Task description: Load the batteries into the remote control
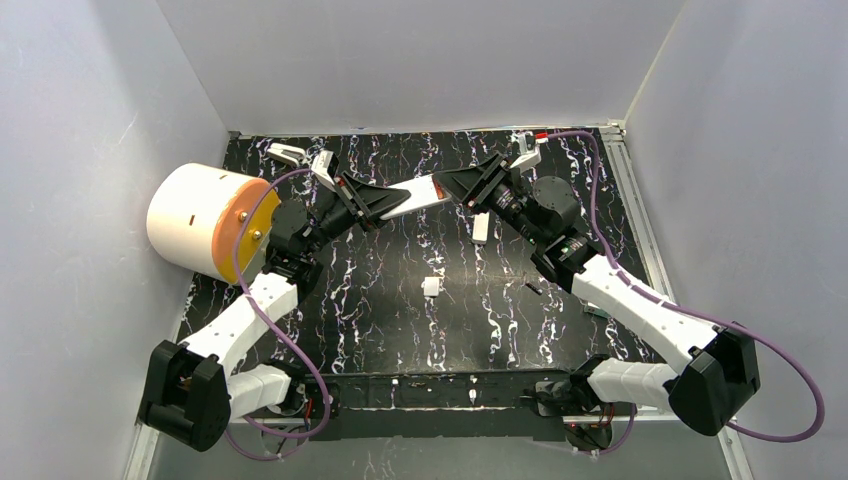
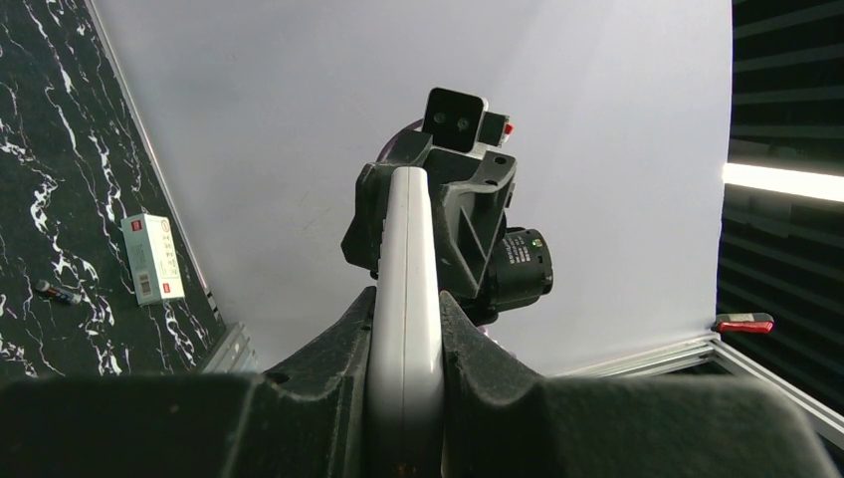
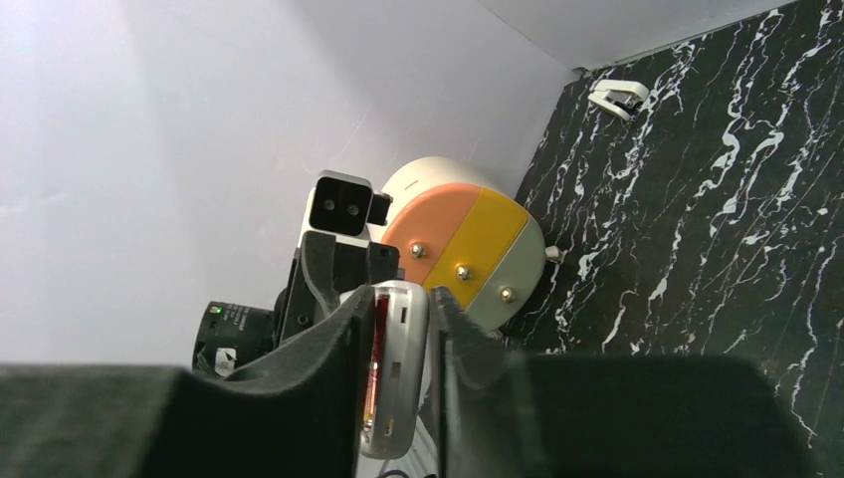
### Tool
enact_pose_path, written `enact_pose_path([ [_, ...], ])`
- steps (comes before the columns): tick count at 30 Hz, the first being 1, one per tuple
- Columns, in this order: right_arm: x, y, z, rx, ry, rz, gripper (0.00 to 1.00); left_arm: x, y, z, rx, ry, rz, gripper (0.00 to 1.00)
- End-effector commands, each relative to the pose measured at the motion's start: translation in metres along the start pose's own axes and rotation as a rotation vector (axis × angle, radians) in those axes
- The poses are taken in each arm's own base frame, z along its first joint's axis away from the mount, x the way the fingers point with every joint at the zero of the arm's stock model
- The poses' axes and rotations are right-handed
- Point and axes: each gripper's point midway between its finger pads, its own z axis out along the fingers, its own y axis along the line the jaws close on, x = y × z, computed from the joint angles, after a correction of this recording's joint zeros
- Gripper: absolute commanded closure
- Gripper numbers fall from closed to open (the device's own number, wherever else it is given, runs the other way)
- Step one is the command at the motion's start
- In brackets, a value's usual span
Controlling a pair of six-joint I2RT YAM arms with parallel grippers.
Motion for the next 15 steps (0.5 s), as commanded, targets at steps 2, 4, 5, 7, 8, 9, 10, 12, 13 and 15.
enact_pose_path([
  [2, -0.021, 0.021, -0.006, -0.038, -0.077, -0.084, 0.41, -0.003, -0.019, 0.002, 0.043, -0.006, 0.035, 1.00],
  [4, -0.029, 0.029, -0.007, -0.043, -0.091, -0.094, 0.33, -0.003, -0.017, 0.002, 0.040, -0.005, 0.042, 1.00],
  [5, -0.032, 0.033, -0.008, -0.045, -0.095, -0.097, 0.31, -0.003, -0.016, 0.001, 0.040, -0.002, 0.055, 1.00],
  [7, -0.044, 0.032, -0.012, -0.007, -0.136, -0.104, 0.29, -0.001, -0.008, -0.001, 0.016, 0.006, 0.102, 1.00],
  [8, -0.050, 0.028, -0.016, 0.033, -0.154, -0.114, 0.28, 0.000, -0.004, -0.002, 0.005, 0.012, 0.137, 1.00],
  [9, -0.056, 0.021, -0.020, 0.089, -0.168, -0.131, 0.28, 0.001, 0.001, -0.004, -0.010, 0.020, 0.181, 1.00],
  [10, -0.062, 0.012, -0.025, 0.157, -0.181, -0.156, 0.28, 0.003, 0.010, -0.007, -0.040, 0.031, 0.214, 1.00],
  [12, -0.074, -0.017, -0.039, 0.338, -0.200, -0.264, 0.28, 0.007, 0.025, -0.012, -0.079, 0.057, 0.290, 1.00],
  [13, -0.077, -0.035, -0.049, 0.440, -0.187, -0.323, 0.28, 0.010, 0.032, -0.015, -0.096, 0.073, 0.330, 1.00],
  [15, -0.085, -0.068, -0.068, 0.634, -0.153, -0.439, 0.28, 0.016, 0.042, -0.022, -0.118, 0.113, 0.404, 1.00],
])
